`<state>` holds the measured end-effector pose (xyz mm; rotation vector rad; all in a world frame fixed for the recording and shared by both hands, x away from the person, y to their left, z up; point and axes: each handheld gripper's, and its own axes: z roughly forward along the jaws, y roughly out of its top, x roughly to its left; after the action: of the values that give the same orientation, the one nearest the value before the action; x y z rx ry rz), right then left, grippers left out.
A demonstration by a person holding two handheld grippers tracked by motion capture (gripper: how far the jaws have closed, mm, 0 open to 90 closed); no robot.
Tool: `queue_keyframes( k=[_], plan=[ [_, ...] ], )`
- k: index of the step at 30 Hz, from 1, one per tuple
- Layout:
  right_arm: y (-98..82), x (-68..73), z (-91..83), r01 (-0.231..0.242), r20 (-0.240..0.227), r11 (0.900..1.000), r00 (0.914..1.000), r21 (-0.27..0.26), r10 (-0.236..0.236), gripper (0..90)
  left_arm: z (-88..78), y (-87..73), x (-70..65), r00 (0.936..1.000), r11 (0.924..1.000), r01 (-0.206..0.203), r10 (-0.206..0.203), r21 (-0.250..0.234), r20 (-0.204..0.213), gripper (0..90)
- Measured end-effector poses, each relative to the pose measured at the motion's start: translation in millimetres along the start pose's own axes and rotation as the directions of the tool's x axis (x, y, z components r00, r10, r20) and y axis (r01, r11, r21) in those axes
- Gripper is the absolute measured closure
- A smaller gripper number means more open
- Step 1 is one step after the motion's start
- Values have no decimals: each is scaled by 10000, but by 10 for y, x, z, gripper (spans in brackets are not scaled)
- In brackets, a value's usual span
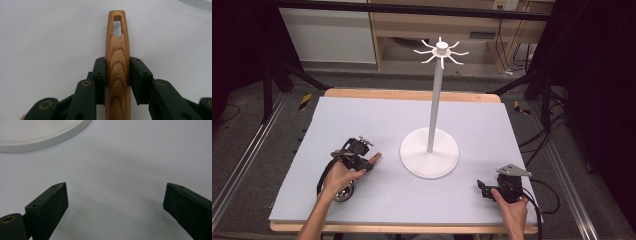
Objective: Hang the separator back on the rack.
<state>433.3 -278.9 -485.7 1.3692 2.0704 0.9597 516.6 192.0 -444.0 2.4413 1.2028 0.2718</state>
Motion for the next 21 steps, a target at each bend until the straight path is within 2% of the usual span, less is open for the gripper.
queue_keyframes(
  k=[8,12,19,21],
  plan=[
    [-2,4,1,-24,1,10000,10000,32,24,65,-197,-105,-28,9997,9961,-72,93,-876,228,677],
    [-2,3,4,17,9,10000,10000,53,-17,65,-253,-146,-20,9998,9942,-17,41,-1080,218,677],
    [-3,8,1,32,-20,10000,10000,24,-32,65,-445,-215,-19,9998,9839,54,-20,-1787,189,678],
    [-3,10,1,21,-32,10000,10000,31,-21,65,-502,-235,-28,9998,9785,115,-77,-2060,192,678]
  ],
)
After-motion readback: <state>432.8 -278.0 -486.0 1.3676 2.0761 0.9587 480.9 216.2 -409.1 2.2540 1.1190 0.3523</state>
